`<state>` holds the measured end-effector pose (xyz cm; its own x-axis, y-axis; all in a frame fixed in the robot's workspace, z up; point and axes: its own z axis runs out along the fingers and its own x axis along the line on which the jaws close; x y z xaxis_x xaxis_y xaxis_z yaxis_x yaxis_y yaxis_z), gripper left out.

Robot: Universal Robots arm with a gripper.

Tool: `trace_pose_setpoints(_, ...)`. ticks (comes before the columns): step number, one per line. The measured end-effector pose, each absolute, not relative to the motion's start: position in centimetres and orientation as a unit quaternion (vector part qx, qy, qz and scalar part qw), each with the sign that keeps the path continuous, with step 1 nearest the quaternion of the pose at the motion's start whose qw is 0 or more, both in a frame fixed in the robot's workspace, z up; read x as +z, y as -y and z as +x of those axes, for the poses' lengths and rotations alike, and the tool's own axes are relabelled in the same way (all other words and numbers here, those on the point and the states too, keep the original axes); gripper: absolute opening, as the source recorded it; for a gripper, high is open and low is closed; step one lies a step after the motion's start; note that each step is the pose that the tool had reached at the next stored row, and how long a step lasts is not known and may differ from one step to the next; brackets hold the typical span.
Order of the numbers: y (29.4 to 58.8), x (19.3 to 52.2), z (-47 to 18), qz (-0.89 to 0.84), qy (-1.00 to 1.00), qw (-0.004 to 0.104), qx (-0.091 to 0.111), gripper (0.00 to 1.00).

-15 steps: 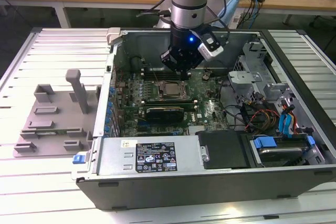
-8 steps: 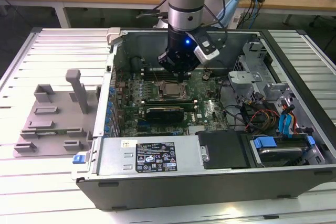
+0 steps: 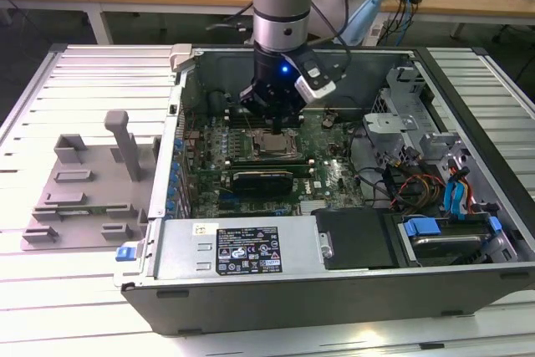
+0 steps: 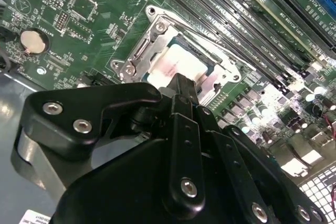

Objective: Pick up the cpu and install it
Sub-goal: 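Close the cpu cover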

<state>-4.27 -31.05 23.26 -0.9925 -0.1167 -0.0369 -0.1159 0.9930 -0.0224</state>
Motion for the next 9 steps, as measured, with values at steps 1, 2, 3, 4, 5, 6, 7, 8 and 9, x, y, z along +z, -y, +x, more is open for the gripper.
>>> trace_pose_setpoints(1,31.1,23.2,-4.3,-0.056,-0.998,0.019,-0.010,0.11)
trace_pose_setpoints(2,31.1,23.1,-4.3,-0.053,-0.998,0.019,-0.010,0.11)
trace_pose_setpoints(3,31.2,23.0,-4.3,-0.051,-0.998,0.019,-0.010,0.11)
trace_pose_setpoints(4,31.2,23.0,-4.4,-0.050,-0.998,0.019,-0.010,0.11)
trace_pose_setpoints(5,31.2,22.9,-4.6,-0.050,-0.999,0.019,-0.010,0.11)
trace_pose_setpoints(6,31.3,22.8,-4.8,-0.049,-0.999,0.019,-0.010,0.11)
trace_pose_setpoints(7,31.3,22.7,-5.0,-0.049,-0.999,0.019,-0.010,0.11)
trace_pose_setpoints(8,31.3,22.7,-5.1,-0.049,-0.999,0.019,-0.010,0.11)
trace_pose_setpoints(9,31.3,22.6,-5.5,-0.049,-0.999,0.019,-0.010,0.11)
